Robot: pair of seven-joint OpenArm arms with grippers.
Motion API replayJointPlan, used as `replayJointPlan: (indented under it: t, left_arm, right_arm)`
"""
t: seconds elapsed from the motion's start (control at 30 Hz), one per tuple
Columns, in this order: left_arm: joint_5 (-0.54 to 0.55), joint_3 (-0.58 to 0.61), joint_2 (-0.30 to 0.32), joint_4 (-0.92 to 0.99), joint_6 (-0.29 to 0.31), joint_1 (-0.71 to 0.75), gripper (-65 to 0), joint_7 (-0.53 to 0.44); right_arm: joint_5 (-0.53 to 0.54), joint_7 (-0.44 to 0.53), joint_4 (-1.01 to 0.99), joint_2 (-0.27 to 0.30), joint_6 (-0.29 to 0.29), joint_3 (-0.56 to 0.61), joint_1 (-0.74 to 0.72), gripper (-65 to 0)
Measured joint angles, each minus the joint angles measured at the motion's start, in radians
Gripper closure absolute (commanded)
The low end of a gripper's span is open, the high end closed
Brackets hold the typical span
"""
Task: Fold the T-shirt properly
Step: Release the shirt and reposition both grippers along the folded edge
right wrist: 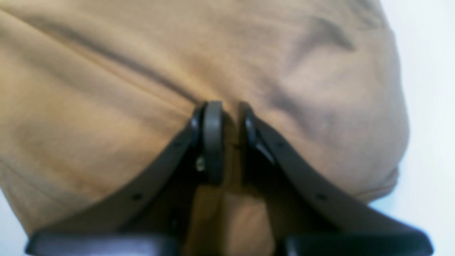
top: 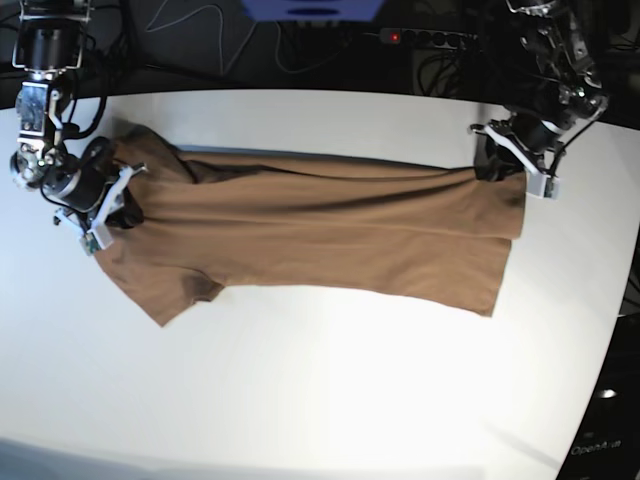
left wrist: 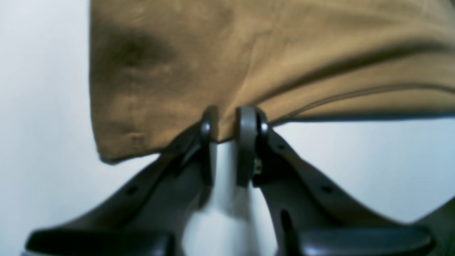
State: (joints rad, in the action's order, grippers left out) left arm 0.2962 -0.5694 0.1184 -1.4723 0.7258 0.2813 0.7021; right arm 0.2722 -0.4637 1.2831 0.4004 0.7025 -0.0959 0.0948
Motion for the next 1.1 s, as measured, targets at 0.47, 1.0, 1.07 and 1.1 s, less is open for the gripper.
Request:
replayJointPlan:
  t: [0.47, 1.0, 1.07, 1.1]
  left_arm:
    - [-0.043, 0.002, 0.003, -0.007, 0.0, -0.083, -9.9, 0.106]
    - [-0.101, 0.001, -0.002, -0.182, -0.031, -0.101, -9.9, 0.279]
    - [-0.102, 0.001, -0.002, -0.198, -0.03, -0.101, -10.0, 0.281]
    - [-0.103, 0.001, -0.003, -0.208, -0.03, -0.101, -10.0, 0.288]
  right_arm:
    - [-0.02, -0.05, 0.008, 0.001, 0.013, 0.005, -0.039, -8.1]
    - [-0.065, -0.248, 0.23, 0.043, 0.003, 0.008, -0.056, -8.3]
    - [-0.066, -0.27, 0.245, 0.047, 0.0, 0.007, -0.059, -8.3]
    - [-0.072, -0.274, 0.247, 0.047, 0.0, 0.007, -0.062, -8.3]
